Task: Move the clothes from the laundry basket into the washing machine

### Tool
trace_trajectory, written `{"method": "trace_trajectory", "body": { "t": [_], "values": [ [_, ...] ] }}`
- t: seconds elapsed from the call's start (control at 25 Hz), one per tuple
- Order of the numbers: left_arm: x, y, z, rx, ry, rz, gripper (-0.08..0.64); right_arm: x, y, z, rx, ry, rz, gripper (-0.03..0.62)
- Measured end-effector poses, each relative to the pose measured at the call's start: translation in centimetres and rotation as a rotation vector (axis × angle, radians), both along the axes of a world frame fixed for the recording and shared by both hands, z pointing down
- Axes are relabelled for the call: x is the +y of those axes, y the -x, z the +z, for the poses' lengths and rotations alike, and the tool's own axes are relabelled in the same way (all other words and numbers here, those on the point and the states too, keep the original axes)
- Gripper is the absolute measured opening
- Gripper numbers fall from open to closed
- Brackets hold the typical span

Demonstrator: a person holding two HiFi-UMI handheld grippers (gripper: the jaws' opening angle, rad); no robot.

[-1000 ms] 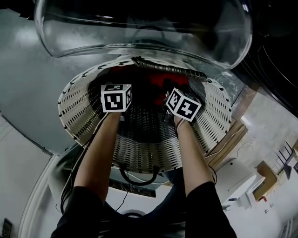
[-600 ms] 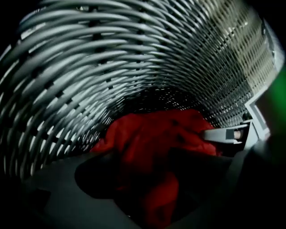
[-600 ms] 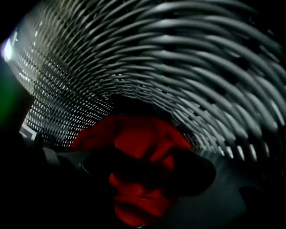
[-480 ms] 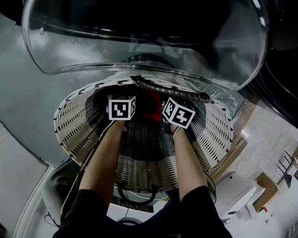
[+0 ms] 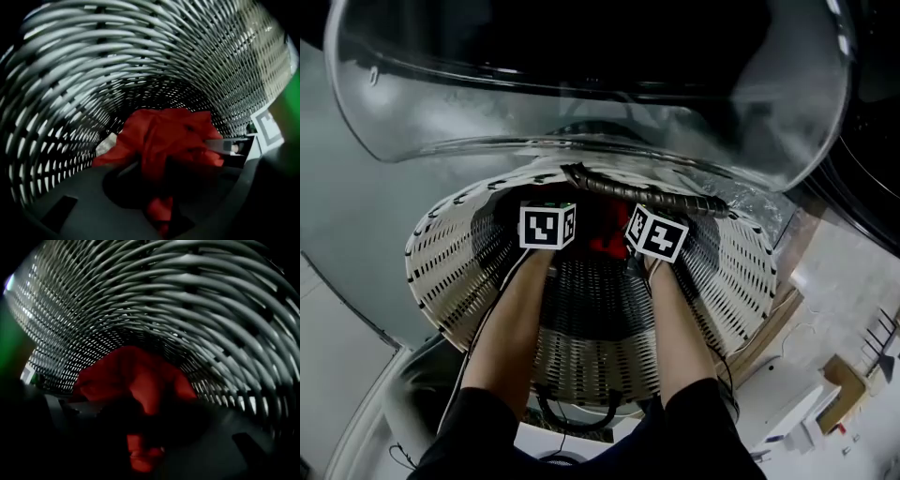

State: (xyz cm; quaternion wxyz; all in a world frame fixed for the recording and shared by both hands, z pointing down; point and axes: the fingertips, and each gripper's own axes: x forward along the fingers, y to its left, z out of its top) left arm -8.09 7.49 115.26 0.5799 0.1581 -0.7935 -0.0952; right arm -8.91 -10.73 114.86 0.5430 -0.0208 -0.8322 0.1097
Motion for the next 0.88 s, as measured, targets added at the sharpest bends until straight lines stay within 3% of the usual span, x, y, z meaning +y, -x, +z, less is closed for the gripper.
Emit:
{"method": "trace_trajectory", "body": {
  "t": [0.12,0.28,0.44,0.88],
  "values": [
    [-0.1,-0.5,-1.0,0.015,-0.03,-0.034,0.076,-0.2,-0.7,-0.9,-0.007,0.011,-0.025,0.138],
    [-0.3,-0.9,-3.5,0.01,-0.045,-0.039,0.063,-0.1,-1.7,-3.1,-0.01,0.024,-0.002,0.104],
    [-1.3,-0.7,-7.2,-0.032,-0.056,-0.039,0.062,-0.4,-1.9,-6.6,-0.042,0.009,-0.01,0.101],
    [-1.3,-3.3,-18.4,-0.062,-0.026,-0.053,0.058,-0.3,-4.4,-17.9,-0.076,0.038,0.012,0.1]
  ]
}}
